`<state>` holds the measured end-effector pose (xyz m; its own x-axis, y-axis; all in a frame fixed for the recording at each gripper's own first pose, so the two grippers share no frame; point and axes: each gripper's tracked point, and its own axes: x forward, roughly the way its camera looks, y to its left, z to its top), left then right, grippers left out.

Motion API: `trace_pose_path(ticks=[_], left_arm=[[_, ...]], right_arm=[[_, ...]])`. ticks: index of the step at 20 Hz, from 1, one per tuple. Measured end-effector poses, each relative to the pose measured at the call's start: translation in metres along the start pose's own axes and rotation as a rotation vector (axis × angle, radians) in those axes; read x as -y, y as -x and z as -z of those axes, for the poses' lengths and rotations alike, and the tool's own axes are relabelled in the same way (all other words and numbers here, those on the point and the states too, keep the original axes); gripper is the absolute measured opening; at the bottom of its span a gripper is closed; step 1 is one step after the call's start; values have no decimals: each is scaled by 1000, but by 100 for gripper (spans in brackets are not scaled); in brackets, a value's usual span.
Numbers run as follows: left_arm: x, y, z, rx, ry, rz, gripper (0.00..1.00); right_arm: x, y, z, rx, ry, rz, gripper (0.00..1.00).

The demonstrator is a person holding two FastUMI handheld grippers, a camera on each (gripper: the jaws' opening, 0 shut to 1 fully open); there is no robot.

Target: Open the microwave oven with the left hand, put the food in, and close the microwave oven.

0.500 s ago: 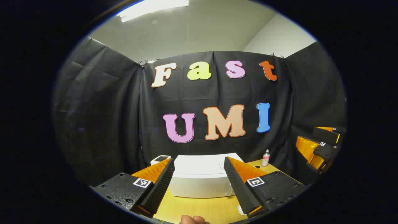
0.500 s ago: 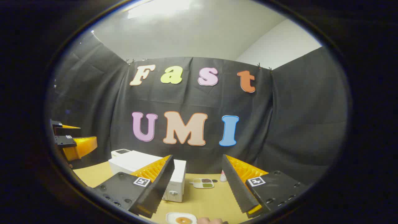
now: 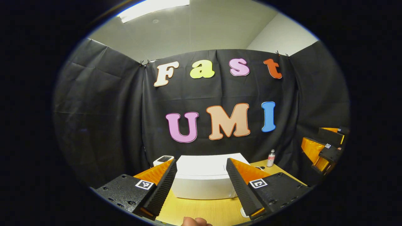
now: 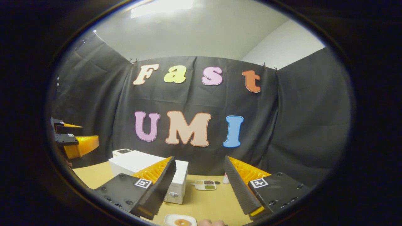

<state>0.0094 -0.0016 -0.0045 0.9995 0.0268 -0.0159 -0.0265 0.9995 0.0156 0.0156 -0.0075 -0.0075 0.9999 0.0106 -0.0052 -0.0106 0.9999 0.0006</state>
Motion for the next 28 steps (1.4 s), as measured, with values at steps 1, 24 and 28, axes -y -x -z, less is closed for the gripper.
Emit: trace_pose_path(ticks=[1, 24, 28], left_arm=[[1, -1, -1, 1, 0, 0, 95], [7, -13, 17, -7, 16, -19, 95], [20, -26, 37, -29, 12, 14, 95]], right_arm=[[2, -2, 2, -3, -6, 3, 97], [16, -9, 3, 3, -18, 23, 96], [16, -8, 5, -6, -19, 21, 96]])
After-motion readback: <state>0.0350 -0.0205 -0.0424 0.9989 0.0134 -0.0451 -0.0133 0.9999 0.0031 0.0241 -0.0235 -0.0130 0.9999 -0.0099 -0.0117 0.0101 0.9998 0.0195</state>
